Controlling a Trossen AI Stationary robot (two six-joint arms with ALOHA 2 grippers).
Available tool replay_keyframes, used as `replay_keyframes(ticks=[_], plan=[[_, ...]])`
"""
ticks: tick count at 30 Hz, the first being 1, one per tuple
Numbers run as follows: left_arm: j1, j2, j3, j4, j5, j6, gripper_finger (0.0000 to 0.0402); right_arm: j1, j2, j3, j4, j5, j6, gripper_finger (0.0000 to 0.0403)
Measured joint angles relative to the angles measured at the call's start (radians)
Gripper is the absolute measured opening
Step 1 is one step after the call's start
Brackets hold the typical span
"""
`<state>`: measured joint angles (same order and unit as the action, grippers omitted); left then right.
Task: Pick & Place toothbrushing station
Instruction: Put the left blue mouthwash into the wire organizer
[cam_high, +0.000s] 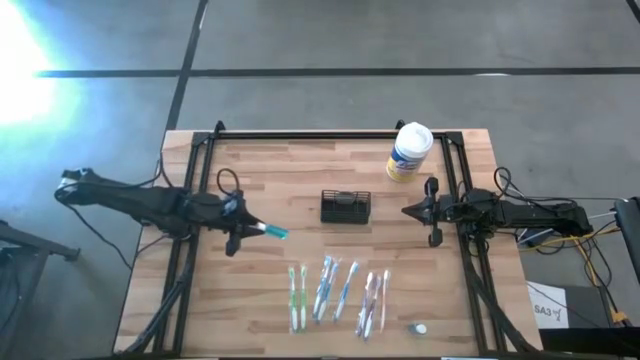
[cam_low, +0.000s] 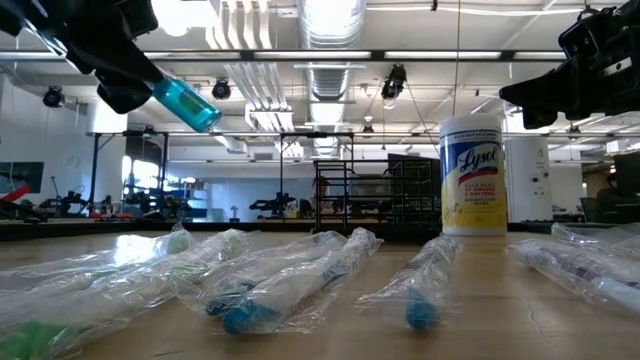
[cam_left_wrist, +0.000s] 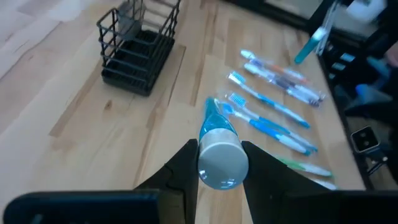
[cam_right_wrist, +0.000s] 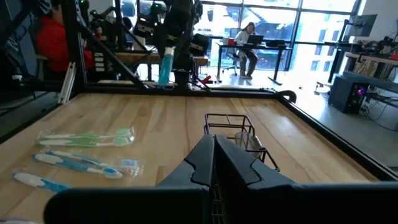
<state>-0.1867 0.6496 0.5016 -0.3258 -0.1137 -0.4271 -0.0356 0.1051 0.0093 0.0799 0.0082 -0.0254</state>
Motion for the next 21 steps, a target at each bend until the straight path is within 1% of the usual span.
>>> replay_keyframes(ticks=[8, 16, 21], plan=[[0.0, -0.099, -0.085, 0.048, 0.0, 0.005, 0.0098, 0.0, 0.0, 0.0, 0.0, 0.0, -0.001, 0.0008], [0.0, -0.156, -0.152, 0.099, 0.0, 0.01, 0.0098, 0.0, 0.0, 0.0, -0.001, 0.0, -0.001, 0.0008], [0.001, -0.171, -0.171, 0.13, -0.005, -0.036, 0.0098, 0.0, 0.0, 0.0, -0.001, 0.0, -0.001, 0.0008]])
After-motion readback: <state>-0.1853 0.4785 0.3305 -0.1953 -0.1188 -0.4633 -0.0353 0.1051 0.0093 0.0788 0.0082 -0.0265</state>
